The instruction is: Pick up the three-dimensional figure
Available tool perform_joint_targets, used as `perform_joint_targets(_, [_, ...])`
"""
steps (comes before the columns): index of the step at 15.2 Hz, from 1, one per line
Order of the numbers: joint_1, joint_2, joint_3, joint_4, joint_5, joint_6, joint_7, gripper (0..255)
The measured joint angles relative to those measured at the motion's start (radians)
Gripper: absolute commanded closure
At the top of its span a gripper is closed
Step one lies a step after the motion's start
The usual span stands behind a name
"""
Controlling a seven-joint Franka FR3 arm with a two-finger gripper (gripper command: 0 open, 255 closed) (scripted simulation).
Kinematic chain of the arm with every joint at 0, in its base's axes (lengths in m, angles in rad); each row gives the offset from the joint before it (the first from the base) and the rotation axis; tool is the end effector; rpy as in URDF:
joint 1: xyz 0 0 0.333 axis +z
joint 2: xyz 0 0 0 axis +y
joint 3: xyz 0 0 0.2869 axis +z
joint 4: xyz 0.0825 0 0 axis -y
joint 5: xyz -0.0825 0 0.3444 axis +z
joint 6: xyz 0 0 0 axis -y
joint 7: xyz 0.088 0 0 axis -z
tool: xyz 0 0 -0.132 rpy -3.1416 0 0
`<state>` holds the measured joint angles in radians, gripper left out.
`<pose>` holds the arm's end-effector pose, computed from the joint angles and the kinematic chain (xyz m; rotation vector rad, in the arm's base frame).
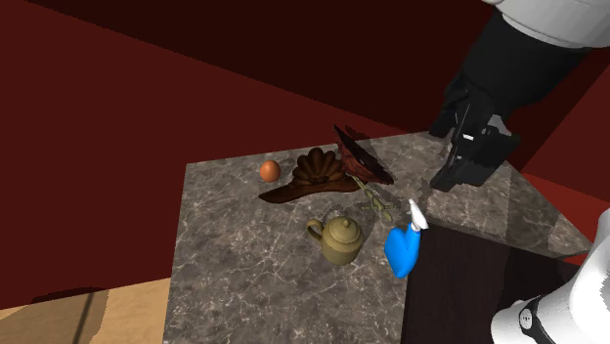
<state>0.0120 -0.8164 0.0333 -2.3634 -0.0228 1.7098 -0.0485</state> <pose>0.2978 0.0133 0.5642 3.0805 0.1335 0.2506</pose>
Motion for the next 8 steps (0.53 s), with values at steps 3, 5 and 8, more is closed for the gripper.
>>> perform_joint_targets(3, [-0.006, 0.012, -0.023, -0.020, -0.009, 0.034, -0.024, 0])
perform_joint_targets(5, [-0.015, 0.037, -0.059, -0.040, -0.022, 0.083, -0.060, 0])
perform_joint_targets(8, [-0.025, 0.084, -0.111, -0.073, -0.038, 0.168, -0.114, 0])
